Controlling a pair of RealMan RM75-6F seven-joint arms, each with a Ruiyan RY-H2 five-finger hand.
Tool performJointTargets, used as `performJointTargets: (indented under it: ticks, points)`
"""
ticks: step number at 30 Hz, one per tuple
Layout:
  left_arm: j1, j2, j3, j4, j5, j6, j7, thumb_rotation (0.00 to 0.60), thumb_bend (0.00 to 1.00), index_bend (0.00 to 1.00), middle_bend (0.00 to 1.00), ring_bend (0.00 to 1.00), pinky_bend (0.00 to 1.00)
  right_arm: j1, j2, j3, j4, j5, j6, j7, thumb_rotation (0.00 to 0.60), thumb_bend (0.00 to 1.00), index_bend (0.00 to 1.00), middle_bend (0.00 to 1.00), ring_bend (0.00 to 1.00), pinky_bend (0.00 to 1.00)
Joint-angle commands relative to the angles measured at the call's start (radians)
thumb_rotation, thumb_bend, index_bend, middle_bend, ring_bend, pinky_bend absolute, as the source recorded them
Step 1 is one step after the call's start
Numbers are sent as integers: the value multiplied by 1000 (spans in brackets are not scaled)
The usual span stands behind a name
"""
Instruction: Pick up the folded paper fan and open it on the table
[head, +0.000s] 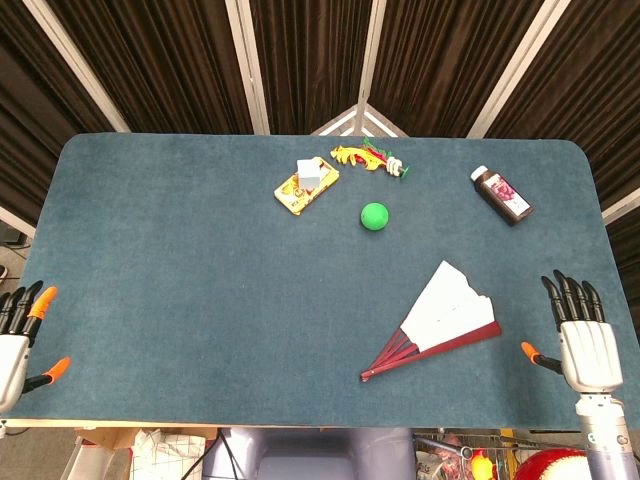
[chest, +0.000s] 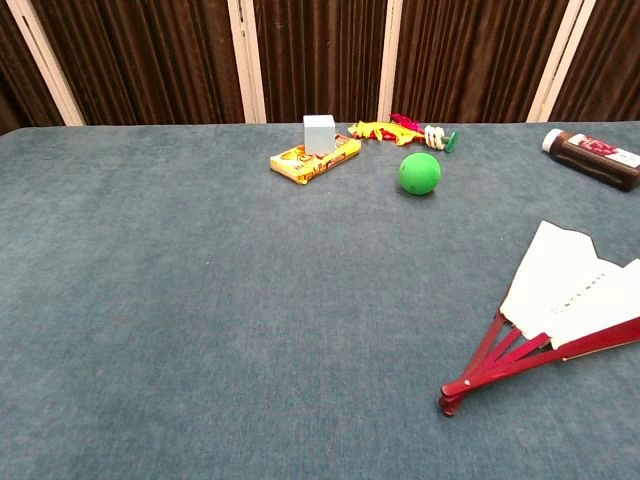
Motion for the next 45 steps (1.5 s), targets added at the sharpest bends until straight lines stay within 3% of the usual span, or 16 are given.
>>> performJointTargets:
  ticks: [1,9,22,27,33,38,45]
  points:
    - [-1,-2,-1,-1,1,0,2,600,104,30,0,0,0,0,2,-1,-1,1,-2,-2,600,150,28,54,83,40]
    - [2,-4,9,-7,24,11,8,600,104,30,0,0,0,-8,10,-11,-14,-9,9,-8,600,151,30,54,83,40]
    - [-11,-2,6,2,7,-18,-6,600,131,31,0,0,0,4,-18,-36,7,-75,19,54,600,151,203,54,137,101]
    - [-5,-6,3,-4,38,20,-24,600,131,31,0,0,0,14,-59,-51,42,-95,5,29,600,150,226,54,138,101]
    - [-12,-8,-2,-2,6,-7,-29,600,131,31,0,0,0,12,-124,-75,60,-113,0,-14,600,150,278,53,138,101]
    - [-17,-2,3,-6,4,-22,-33,600,131,31,0,0,0,-14,-233,-95,135,-149,56,-80,600,150,285,53,138,101]
    - [-18,4,-2,-6,-9,-25,-44,600,131,31,0,0,0,-17,-289,-121,211,-162,41,-86,600,150,306,54,138,101]
